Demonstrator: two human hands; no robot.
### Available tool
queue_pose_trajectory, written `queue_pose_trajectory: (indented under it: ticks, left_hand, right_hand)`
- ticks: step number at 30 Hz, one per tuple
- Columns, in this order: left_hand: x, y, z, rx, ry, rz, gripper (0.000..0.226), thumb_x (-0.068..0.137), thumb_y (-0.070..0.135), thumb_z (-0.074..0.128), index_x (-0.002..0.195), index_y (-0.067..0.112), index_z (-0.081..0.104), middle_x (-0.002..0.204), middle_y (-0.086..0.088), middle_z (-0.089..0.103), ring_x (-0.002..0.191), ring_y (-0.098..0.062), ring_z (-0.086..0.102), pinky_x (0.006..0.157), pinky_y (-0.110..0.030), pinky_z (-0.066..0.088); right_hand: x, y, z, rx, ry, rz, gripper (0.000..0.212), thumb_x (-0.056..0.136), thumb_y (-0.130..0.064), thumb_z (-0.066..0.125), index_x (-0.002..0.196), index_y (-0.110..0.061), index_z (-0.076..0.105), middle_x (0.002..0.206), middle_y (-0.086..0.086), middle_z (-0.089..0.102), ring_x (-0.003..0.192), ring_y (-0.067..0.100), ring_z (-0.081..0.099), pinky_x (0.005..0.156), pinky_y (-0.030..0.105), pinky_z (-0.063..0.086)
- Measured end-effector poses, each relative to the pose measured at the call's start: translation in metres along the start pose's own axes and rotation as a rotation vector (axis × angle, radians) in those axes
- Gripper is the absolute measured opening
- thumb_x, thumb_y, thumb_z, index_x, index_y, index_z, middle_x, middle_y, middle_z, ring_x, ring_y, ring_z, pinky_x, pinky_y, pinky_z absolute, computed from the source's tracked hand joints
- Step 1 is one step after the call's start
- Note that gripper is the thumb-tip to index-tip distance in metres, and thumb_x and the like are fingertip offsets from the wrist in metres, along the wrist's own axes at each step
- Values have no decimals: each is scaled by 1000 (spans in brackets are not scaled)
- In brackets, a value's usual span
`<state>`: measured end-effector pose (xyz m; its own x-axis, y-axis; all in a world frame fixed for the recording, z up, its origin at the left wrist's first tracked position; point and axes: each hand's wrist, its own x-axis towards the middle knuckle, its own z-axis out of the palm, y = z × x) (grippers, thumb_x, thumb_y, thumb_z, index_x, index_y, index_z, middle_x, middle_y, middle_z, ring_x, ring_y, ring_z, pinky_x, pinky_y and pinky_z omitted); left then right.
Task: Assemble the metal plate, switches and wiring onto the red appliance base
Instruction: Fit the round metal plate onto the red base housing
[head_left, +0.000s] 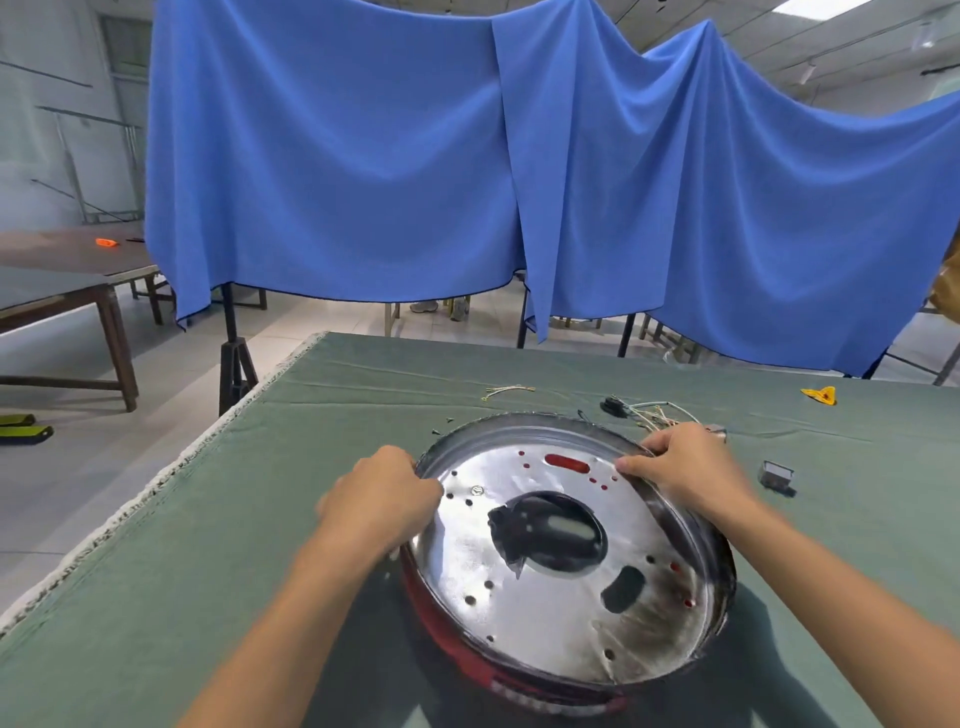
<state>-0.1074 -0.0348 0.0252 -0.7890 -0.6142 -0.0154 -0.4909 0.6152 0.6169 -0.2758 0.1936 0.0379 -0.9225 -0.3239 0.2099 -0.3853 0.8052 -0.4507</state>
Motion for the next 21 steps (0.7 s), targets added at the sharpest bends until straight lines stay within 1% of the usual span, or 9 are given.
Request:
queue_pose_trajectory:
  ticks: [2, 3, 5, 7, 10, 14, 16, 18, 21]
  left_hand:
    - [2, 11, -8, 138, 34, 65, 16, 79, 27, 52, 69, 15, 47, 72, -9, 58, 75, -30, 60, 59, -27, 42]
    - [5, 19, -11, 178, 63, 113, 14, 81, 28, 52, 76, 16, 52, 80, -9, 61, 81, -29, 60, 60, -27, 40]
    - [15, 36, -13, 188, 88, 222, 22, 85, 30, 54, 102, 17, 59, 100, -4, 65, 96, -27, 59, 73, -32, 46]
    - [26, 55, -8, 164, 74, 333, 32, 87, 29, 55, 117, 18, 57, 109, -2, 64, 102, -25, 57, 82, -34, 47]
    - [43, 79, 9, 219, 12, 489, 41, 88, 32, 57, 127, 20, 50, 119, -3, 61, 108, -24, 55, 84, -34, 46]
    - [65, 96, 37, 371, -186, 704, 65, 83, 41, 65, 140, 26, 37, 136, 0, 50, 123, -22, 47, 93, -38, 44]
    - [73, 100, 46, 402, -256, 737, 59, 82, 39, 66, 135, 28, 42, 130, 1, 54, 119, -22, 49, 90, -37, 45]
    - [78, 103, 49, 393, -314, 755, 51, 82, 34, 66, 129, 29, 47, 121, 3, 58, 110, -21, 53, 87, -38, 47]
    - [82, 107, 42, 373, -399, 759, 48, 83, 27, 65, 129, 32, 51, 118, 2, 62, 102, -23, 59, 88, -41, 50]
  right_hand:
    - [4, 1, -2, -7, 6, -19, 43, 80, -39, 74, 62, -3, 60, 48, 4, 46, 51, 20, 40, 54, 31, 29]
    - [6, 1, -3, -9, 1, -29, 45, 79, -39, 74, 57, -6, 55, 46, 2, 39, 50, 20, 35, 53, 31, 25]
    - [11, 1, -4, -15, -21, -45, 46, 79, -40, 75, 52, -13, 49, 42, -2, 31, 49, 18, 30, 52, 31, 21]
    - [16, -1, -4, -36, -45, -57, 52, 78, -41, 75, 48, -15, 43, 37, -5, 28, 46, 17, 30, 51, 30, 22]
    - [23, -3, 1, -86, -110, -54, 47, 78, -40, 75, 48, -15, 48, 42, -3, 38, 47, 16, 38, 50, 28, 27]
    - [32, -5, 11, -119, -214, -38, 41, 80, -39, 73, 51, -17, 55, 46, -3, 45, 50, 14, 43, 48, 26, 30]
    - [36, -4, 12, -110, -222, -43, 35, 80, -38, 73, 54, -19, 59, 49, -3, 50, 52, 14, 47, 49, 27, 33]
    - [37, -2, 11, -100, -214, -68, 27, 82, -39, 71, 67, -17, 67, 58, 1, 57, 60, 18, 52, 57, 30, 38]
    - [34, 0, 9, -73, -196, -103, 26, 86, -39, 67, 78, -14, 70, 70, 8, 64, 70, 24, 59, 65, 36, 46]
